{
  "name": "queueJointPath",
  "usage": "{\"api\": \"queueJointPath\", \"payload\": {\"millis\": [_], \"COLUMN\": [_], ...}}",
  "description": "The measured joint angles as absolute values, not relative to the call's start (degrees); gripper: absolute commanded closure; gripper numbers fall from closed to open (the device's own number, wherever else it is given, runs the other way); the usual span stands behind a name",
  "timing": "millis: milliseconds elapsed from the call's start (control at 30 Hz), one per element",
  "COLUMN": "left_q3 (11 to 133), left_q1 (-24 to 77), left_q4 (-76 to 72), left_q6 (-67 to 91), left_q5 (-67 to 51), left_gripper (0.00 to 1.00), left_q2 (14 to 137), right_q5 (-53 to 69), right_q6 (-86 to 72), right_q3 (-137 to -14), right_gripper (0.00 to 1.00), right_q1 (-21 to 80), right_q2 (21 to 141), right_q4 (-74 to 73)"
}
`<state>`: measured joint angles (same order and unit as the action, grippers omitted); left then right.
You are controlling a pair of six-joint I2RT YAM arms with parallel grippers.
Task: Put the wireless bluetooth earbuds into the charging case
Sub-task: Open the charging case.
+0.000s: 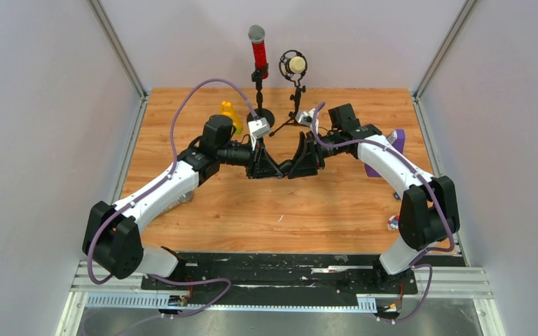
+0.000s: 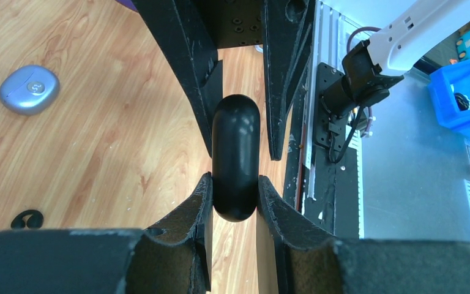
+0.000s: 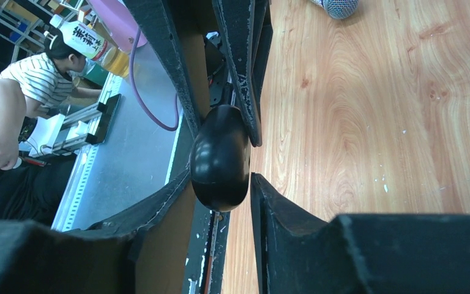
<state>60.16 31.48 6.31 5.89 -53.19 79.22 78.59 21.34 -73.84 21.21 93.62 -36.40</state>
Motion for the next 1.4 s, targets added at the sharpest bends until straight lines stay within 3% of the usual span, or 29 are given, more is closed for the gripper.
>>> {"api": "queueJointPath", "payload": {"millis": [233,467,667,733,900,967,1400], "left_q3": [59.6,59.6,59.6,59.6,59.6,59.6,59.6], "left_q1": [31.5,31.4,31.4,31.4,31.4,31.4,28.8], "left_q4": [6.2,6.1,6.1,6.1,6.0,5.8,4.4], "left_q6": [5.9,6.6,6.7,6.7,6.8,6.8,7.9], "left_q5": [-53.2,-53.4,-53.4,-53.4,-53.4,-53.4,-53.4], "left_gripper": [0.96,0.95,0.95,0.89,0.33,0.24,0.21], "left_q2": [79.2,79.2,79.2,79.2,79.2,79.2,79.2], "right_q5": [79.0,78.9,78.9,78.9,79.0,79.1,79.0], "right_q6": [20.8,20.8,20.9,20.9,20.8,20.8,21.5], "right_q3": [-73.8,-73.8,-73.8,-73.8,-73.8,-73.8,-72.7], "right_gripper": [0.62,0.84,0.86,0.87,0.88,0.88,0.88], "right_q1": [21.2,21.3,21.3,21.3,21.4,21.5,21.7], "right_q2": [93.6,93.6,93.6,93.6,93.6,93.6,93.6], "right_q4": [-36.0,-35.3,-35.1,-35.1,-35.1,-35.0,-35.1]}}
